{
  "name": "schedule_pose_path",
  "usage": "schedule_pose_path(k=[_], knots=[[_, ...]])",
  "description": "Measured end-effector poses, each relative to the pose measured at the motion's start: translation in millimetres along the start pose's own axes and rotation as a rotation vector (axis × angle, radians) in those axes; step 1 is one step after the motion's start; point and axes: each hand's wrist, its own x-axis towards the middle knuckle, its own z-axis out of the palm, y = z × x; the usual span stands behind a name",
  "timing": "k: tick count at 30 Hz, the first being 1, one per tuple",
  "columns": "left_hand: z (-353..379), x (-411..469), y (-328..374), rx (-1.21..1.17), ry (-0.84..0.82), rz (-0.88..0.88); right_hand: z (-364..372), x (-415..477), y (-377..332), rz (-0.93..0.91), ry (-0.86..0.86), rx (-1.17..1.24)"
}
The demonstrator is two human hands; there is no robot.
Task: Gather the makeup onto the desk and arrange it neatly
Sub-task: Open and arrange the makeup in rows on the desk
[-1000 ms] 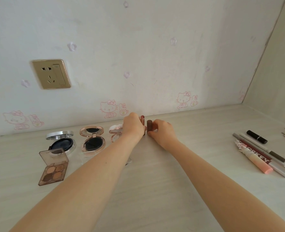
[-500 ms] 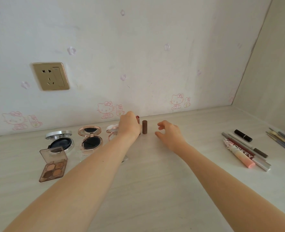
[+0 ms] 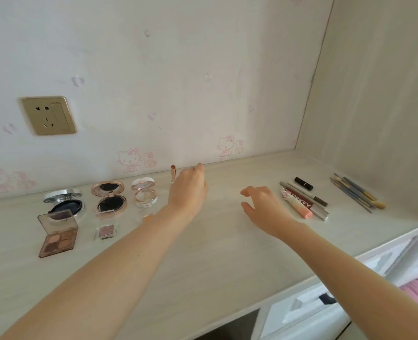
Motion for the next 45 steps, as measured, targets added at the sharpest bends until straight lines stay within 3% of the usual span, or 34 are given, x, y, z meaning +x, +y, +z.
schedule_pose_path(k=[7, 17, 35, 39, 45], knots=[[33.1, -16.9, 52.4, -0.077, -0.104, 0.190, -33.4, -38.0, 44.0, 0.062, 0.045, -0.131], [78.8, -7.9, 103.1, -0.056, -0.252, 0.298, -53.7, -54.9, 105.3, 0.015, 0.162, -0.228], [164.0, 88.7, 170.8, -0.335, -0.449, 0.245, -49.8, 33.7, 189.0, 0.388, 0.112, -0.119], [179.5, 98.4, 179.8, -0.322, -0.565, 0.208, -43.6, 43.7, 196.9, 0.392, 0.079, -0.135], [178.4, 96.5, 187.0, -0.404, -0.525, 0.161, -43.3, 43.2, 196.0, 0.408, 0.083, -0.128]])
